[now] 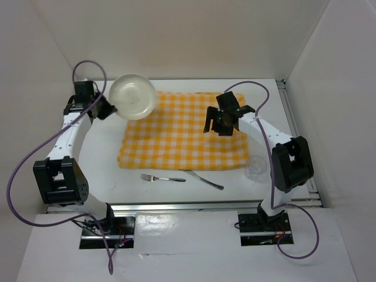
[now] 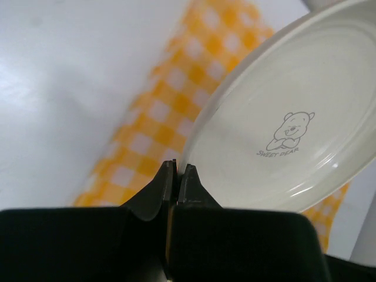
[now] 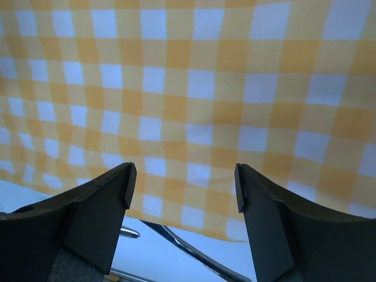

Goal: Set the dinner table for one person

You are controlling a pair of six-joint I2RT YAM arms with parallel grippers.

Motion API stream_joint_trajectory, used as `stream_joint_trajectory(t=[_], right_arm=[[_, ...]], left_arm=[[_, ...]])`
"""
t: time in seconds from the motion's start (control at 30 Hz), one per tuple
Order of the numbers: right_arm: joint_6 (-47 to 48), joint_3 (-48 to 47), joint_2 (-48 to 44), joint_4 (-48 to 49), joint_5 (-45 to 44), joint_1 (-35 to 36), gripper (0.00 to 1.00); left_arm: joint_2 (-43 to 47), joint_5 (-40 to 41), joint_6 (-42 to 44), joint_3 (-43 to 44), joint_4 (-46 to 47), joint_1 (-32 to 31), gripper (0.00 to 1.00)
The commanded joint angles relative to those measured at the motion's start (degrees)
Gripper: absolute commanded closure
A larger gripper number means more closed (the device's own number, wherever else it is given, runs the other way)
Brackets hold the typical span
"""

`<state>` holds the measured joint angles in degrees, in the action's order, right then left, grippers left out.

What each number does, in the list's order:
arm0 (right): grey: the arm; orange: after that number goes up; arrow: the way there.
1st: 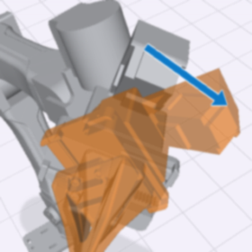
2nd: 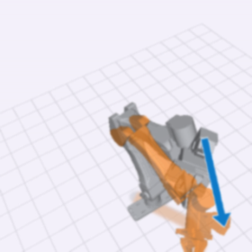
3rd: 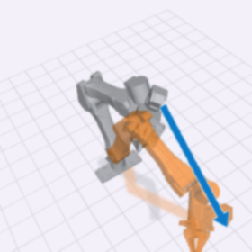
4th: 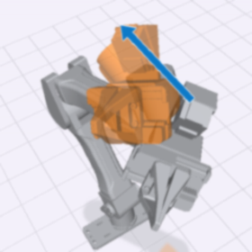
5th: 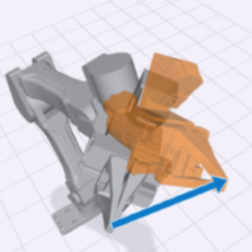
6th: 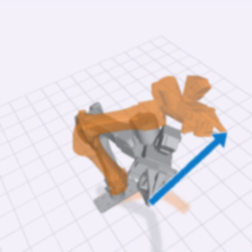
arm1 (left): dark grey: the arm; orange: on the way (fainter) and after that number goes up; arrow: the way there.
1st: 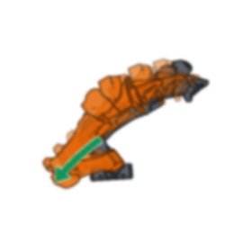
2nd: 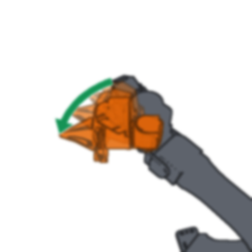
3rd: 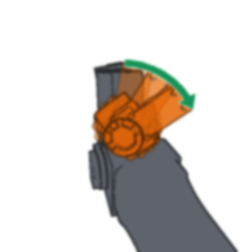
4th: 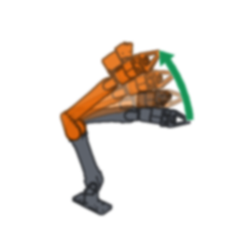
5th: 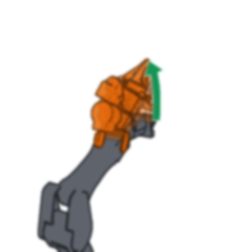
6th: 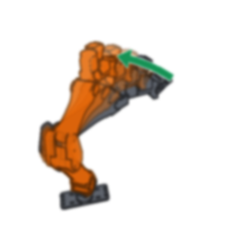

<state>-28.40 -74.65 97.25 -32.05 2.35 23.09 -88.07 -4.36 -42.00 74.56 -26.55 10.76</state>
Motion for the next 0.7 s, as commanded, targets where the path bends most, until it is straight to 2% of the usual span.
stream_joint_trajectory(t=[0.0,0.23,0.37,0.47,0.5,0.53,0.67], right_arm=[[0.9,-1.8,-4.1,-2.4,-2.3,-0.3,0.2],[-1.7,1.6,-13.0,-6.7,-3.0,-7.3,0.2],[-3.1,1.1,-18.3,-13.2,-8.0,-11.8,0.2],[-4.4,2.3,-21.9,-18.9,-10.0,-16.8,0.2],[-6.3,3.0,-22.7,-20.6,-10.5,-19.3,0.19],[-6.3,3.5,-23.3,-22.1,-10.5,-20.4,0.13],[-10.2,5.7,-26.4,-29.1,-11.1,-23.0,0.05]], left_arm=[[0.0,-4.2,6.7,3.5,3.1,-9.1,1.0],[-15.1,-7.2,8.8,18.3,-1.7,-23.4,1.0],[-22.1,-6.3,9.3,22.9,-2.9,-27.5,1.0],[-28.4,-6.3,10.7,27.6,-7.6,-29.8,1.0],[-30.4,-4.4,10.7,29.0,-8.8,-30.4,1.0],[-30.9,-3.6,11.2,29.1,-9.6,-31.0,1.0],[-31.5,-1.7,11.2,28.4,-9.6,-32.6,1.0]])
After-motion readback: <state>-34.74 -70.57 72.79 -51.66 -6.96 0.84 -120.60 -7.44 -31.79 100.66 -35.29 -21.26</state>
